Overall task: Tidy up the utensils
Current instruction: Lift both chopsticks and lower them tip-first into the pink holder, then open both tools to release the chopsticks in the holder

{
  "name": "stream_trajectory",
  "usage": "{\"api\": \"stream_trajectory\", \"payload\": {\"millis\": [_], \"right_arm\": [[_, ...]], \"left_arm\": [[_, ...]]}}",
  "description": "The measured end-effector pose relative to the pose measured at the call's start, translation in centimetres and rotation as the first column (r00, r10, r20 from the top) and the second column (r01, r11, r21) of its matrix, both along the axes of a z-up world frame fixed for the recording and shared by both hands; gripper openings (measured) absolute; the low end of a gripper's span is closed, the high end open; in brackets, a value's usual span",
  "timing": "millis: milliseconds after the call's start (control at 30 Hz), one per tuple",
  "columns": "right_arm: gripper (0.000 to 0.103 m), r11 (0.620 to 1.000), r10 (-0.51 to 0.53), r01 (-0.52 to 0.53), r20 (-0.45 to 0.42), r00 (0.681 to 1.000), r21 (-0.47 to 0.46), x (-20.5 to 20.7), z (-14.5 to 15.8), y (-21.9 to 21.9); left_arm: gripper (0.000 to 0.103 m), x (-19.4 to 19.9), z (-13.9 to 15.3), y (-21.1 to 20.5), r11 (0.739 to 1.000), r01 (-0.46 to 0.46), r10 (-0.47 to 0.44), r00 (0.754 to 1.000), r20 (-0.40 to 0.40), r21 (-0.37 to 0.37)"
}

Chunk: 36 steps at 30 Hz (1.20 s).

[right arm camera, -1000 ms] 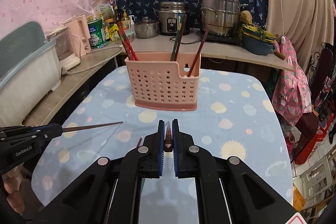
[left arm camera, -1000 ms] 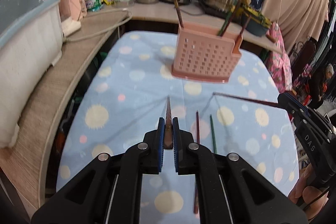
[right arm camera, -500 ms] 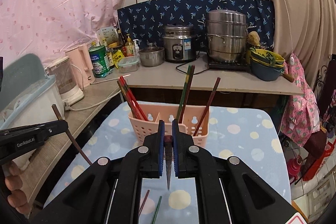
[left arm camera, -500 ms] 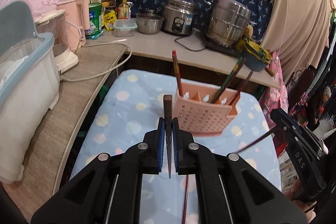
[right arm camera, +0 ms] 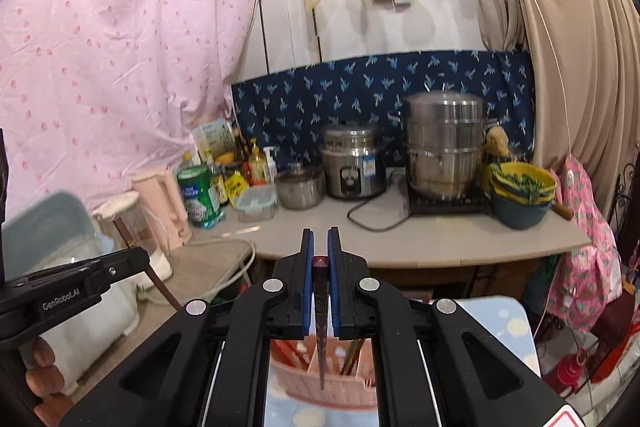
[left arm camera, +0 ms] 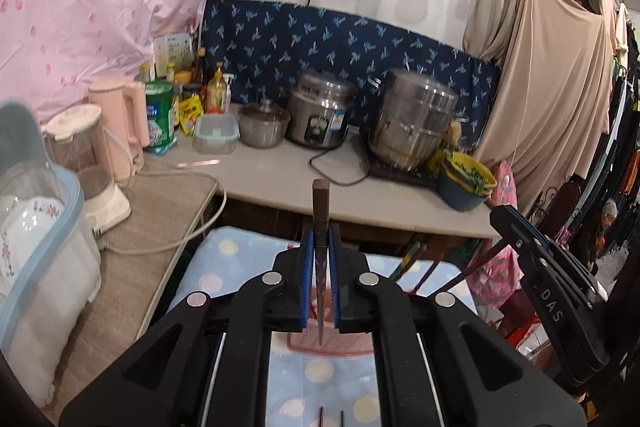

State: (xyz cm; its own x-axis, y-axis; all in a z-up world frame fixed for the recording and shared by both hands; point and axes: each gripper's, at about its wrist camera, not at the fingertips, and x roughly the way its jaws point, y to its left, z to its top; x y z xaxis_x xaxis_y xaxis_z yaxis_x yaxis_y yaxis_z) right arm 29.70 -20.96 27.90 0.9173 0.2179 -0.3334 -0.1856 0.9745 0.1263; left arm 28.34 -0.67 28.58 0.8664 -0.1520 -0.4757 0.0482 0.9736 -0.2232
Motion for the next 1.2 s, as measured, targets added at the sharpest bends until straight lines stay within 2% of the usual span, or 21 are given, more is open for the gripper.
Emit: {"api": "stream_trajectory", "payload": {"millis": [167, 267, 567, 833, 1000, 1033, 1200], "right_arm": [[0.007, 1.000, -0.006, 0.005, 0.024, 1.000, 0.011, 2.7, 1.7, 0.3], [0.007, 1.000, -0.005, 0.005, 0.010, 1.000, 0.010, 4.3, 1.2, 0.7], [0.007, 1.000, 0.003, -0.004, -0.065, 0.998, -0.019, 7.4, -2.8, 1.5], [0.007, 0.999, 0.009, -0.016, -0.141, 0.990, -0.043, 8.6, -6.7, 2.0], [0.007, 0.999, 0.004, -0.010, -0.158, 0.987, -0.042, 8.8, -7.6, 1.7], [0.007, 0.999, 0.001, -0.008, -0.157, 0.988, -0.042, 8.7, -7.6, 1.5], [0.010, 0.999, -0.007, 0.002, -0.147, 0.989, -0.036, 8.1, -7.2, 1.0]], "left_arm": [[0.007, 2.0, 1.8, -0.4, 1.000, -0.019, 0.019, 0.999, 0.043, 0.006], [0.007, 3.1, 1.7, -0.6, 1.000, -0.022, 0.022, 0.999, 0.044, 0.007], [0.007, 6.4, -2.4, -1.0, 1.000, -0.026, 0.026, 0.999, -0.037, 0.005], [0.007, 8.2, -6.5, -1.2, 1.000, -0.018, 0.020, 0.992, -0.122, 0.014], [0.008, 7.9, -7.3, -1.0, 1.000, -0.024, 0.025, 0.994, -0.111, 0.008], [0.009, 7.9, -7.4, -1.0, 1.000, -0.027, 0.028, 0.994, -0.108, 0.007], [0.029, 7.3, -7.5, -0.8, 0.999, -0.038, 0.039, 0.994, -0.106, 0.006]]}}
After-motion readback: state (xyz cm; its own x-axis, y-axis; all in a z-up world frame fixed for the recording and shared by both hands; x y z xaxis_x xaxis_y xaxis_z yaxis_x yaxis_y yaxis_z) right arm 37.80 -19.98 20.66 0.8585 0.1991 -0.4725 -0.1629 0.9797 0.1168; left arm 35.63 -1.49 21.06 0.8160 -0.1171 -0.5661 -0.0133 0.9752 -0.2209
